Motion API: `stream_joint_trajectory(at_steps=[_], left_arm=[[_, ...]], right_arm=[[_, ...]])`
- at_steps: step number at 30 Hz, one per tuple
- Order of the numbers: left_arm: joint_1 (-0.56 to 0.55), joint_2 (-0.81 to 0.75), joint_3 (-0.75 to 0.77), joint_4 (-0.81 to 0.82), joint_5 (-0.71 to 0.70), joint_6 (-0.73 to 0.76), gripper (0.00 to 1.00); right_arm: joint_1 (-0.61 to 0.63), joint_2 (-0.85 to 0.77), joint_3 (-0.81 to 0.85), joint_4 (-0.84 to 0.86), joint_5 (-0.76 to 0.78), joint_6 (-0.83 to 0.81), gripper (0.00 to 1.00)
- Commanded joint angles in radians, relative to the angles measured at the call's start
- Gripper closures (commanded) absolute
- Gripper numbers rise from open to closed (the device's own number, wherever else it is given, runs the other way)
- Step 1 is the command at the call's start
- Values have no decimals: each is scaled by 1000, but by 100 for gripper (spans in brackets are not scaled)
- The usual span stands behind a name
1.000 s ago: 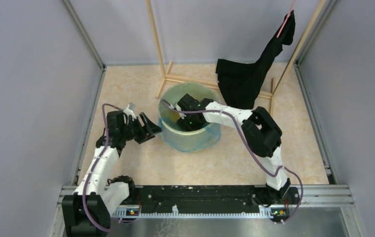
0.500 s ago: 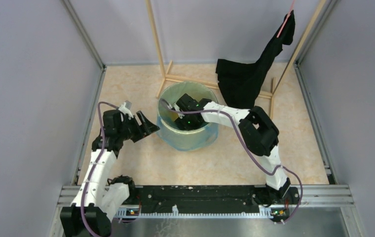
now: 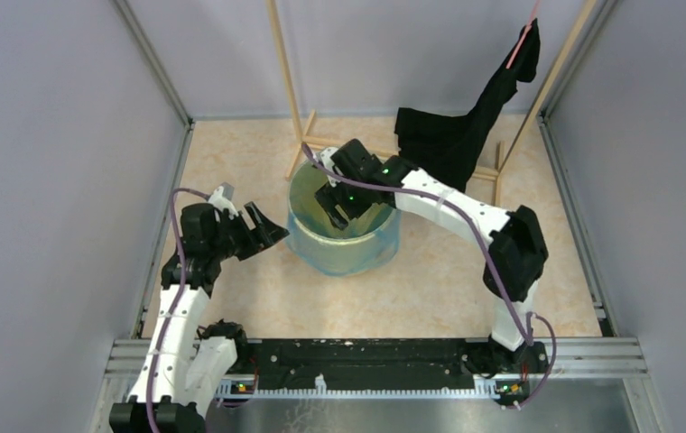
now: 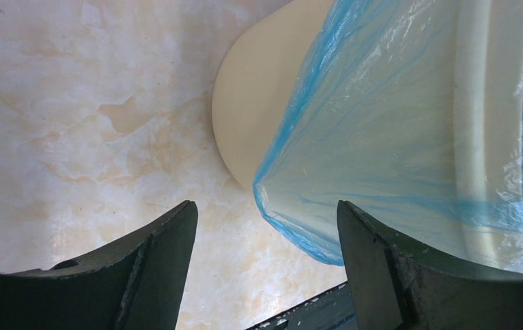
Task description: Put the trash bags into the trash bin
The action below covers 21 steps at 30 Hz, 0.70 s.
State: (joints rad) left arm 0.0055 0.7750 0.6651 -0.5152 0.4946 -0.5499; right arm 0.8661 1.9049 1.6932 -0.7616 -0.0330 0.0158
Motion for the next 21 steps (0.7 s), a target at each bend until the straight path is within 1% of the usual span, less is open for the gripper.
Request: stream_joint_trajectory(at_steps=[1,5,7,8,11,13,14,18,21], left_arm=[[-1,-21,61,-30,-30,12,19],[-1,-32,87,-32,-22,19,6],[-1,-32,96,-26,-13,21,2],[-2,-30,101,-26,-12,20,2],[-1,-28,120,-15,-6,16,2],[-1,-24,138,-9,-3,15,2],[-1,-21,153,-9,-1,15,2],[-2,-17,198,-19,12,22,2],[-2,-25,221,-32,14,27,2]], right_arm=[[8,-120,65,-30,-21,38,26],[10,-238,73,-26,-27,51,23],[13,-307,55,-14,-8,51,14],[13,-352,40,-6,22,54,12],[11,-433,-26,18,188,58,6],[-10,-468,-76,37,266,62,4],[-30,-482,-97,51,277,72,4],[-133,-529,-177,126,217,115,4],[-190,-520,-207,157,148,149,4]])
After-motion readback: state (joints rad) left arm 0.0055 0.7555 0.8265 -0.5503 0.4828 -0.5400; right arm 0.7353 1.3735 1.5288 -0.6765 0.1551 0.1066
